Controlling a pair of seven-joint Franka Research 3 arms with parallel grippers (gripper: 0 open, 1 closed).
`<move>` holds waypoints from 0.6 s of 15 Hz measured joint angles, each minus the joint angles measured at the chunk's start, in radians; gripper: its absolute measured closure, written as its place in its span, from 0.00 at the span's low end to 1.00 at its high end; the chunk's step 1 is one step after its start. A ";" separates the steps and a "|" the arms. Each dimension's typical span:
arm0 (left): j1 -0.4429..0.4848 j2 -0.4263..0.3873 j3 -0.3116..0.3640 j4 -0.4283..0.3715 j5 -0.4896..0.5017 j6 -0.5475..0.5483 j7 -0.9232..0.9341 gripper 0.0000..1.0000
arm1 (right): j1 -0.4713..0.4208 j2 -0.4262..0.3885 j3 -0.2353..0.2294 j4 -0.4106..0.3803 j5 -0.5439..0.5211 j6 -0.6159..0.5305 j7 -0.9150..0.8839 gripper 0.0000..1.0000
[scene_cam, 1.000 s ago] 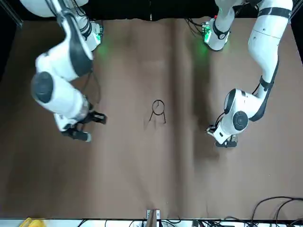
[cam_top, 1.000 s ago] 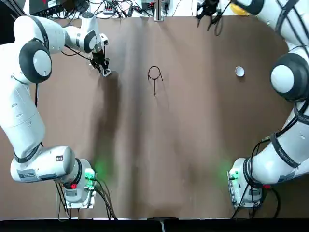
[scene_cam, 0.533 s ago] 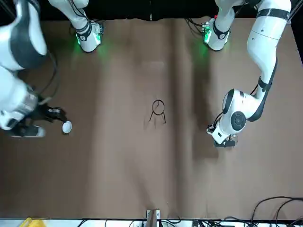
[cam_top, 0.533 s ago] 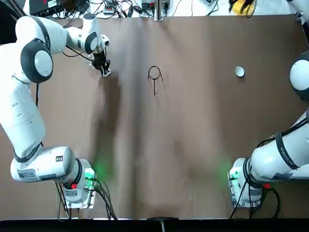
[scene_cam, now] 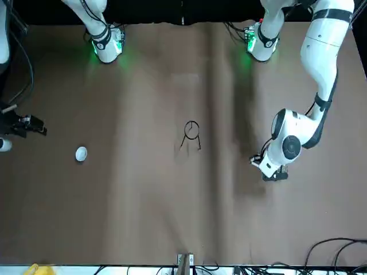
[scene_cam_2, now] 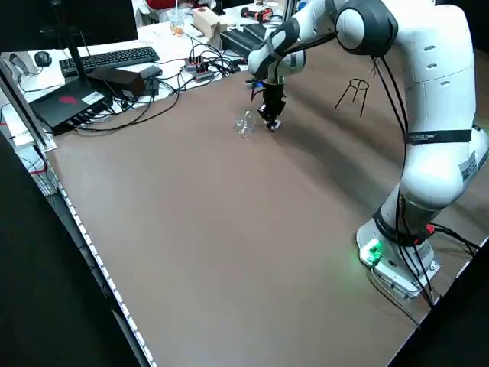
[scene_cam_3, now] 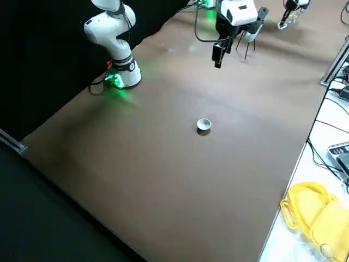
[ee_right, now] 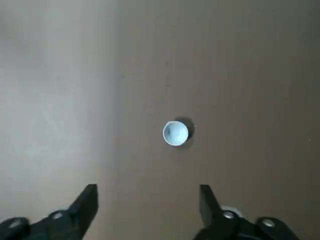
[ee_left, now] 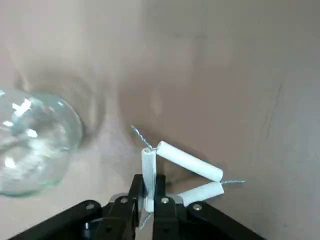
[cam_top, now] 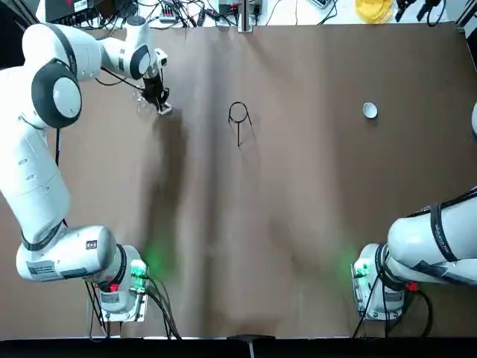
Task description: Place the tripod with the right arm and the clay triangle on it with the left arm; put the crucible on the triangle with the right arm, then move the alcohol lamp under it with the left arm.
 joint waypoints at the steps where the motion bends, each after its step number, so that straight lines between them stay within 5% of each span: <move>1: 0.004 -0.008 0.000 0.013 0.000 -0.009 0.000 0.87 | -0.001 -0.018 0.001 -0.025 0.000 0.010 -0.005 0.03; 5: 0.008 -0.092 -0.012 0.038 -0.044 -0.095 -0.012 0.87 | 0.003 -0.138 0.021 -0.198 0.000 0.114 -0.005 0.00; 9: 0.007 -0.193 -0.063 0.045 -0.186 -0.147 -0.019 0.87 | 0.005 -0.187 0.036 -0.250 0.000 0.124 -0.005 0.00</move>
